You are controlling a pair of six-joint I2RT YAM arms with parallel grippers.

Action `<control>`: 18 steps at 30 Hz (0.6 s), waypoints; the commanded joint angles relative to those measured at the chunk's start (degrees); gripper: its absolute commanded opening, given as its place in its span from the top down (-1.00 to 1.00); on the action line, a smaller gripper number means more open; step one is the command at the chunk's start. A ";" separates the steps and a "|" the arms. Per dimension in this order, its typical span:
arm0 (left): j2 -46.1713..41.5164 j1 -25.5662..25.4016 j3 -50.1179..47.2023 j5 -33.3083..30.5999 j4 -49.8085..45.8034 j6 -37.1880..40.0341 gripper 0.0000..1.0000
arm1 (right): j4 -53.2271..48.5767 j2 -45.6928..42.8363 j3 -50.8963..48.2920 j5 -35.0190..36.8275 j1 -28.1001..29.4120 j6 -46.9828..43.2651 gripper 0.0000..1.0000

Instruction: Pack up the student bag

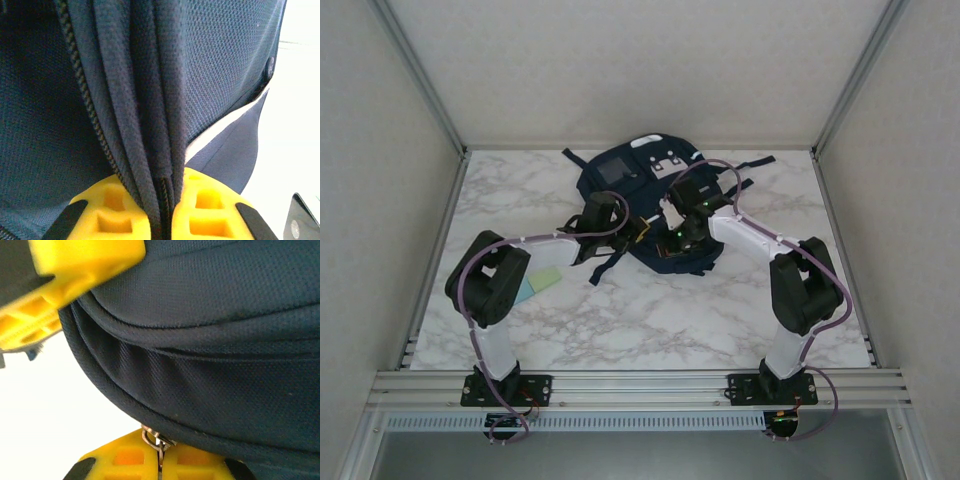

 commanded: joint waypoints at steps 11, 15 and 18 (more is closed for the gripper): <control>-8.97 11.22 6.22 4.27 -31.91 30.19 1.00 | -14.33 1.62 -2.17 28.02 -3.27 -12.44 1.00; -7.27 13.79 11.55 6.61 -45.24 42.30 1.00 | -14.71 1.84 -0.84 26.75 -5.28 -16.64 1.00; -5.53 15.84 16.06 4.52 -53.76 49.38 1.00 | -14.76 1.59 0.89 26.52 -5.82 -20.47 1.00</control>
